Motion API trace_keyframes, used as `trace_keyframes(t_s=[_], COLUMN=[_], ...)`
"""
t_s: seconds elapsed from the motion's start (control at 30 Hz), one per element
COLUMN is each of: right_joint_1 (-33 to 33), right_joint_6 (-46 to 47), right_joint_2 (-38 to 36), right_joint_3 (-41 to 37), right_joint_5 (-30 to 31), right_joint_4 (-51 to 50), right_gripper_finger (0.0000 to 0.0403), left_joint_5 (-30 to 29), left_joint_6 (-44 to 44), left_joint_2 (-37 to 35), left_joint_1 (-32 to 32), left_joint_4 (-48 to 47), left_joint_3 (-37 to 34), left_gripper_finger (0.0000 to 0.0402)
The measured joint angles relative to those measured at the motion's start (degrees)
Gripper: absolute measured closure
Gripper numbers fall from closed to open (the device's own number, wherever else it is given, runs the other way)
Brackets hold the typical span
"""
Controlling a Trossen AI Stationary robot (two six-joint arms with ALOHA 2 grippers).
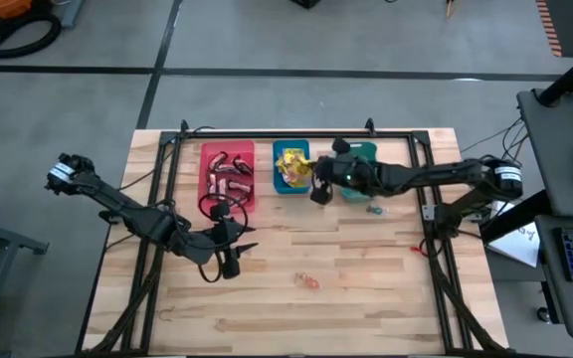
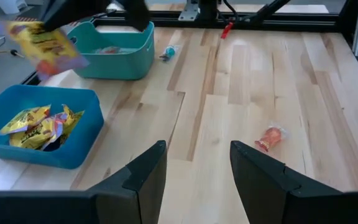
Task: Sort candy
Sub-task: Put the yellow candy into the blue bin
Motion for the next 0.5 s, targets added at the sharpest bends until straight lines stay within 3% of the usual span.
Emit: trace_keyframes(t_s=[0.17, 0.5], right_joint_1=[-2.9, -4.4], right_joint_6=[-0.9, -2.7], right_joint_2=[4.1, 9.8], right_joint_3=[0.0, 0.0], right_joint_5=[-2.9, -2.9], right_joint_4=[5.9, 6.5], right_gripper_finger=[0.0394, 0.0394], left_joint_5=[0.0, 0.0], left_joint_6=[-0.2, -0.4], left_joint_2=[0.0, 0.1], left_joint_1=[0.0, 0.0], left_joint_4=[0.0, 0.0], left_joint_3=[0.0, 0.0], left_gripper_finger=[0.024, 0.024])
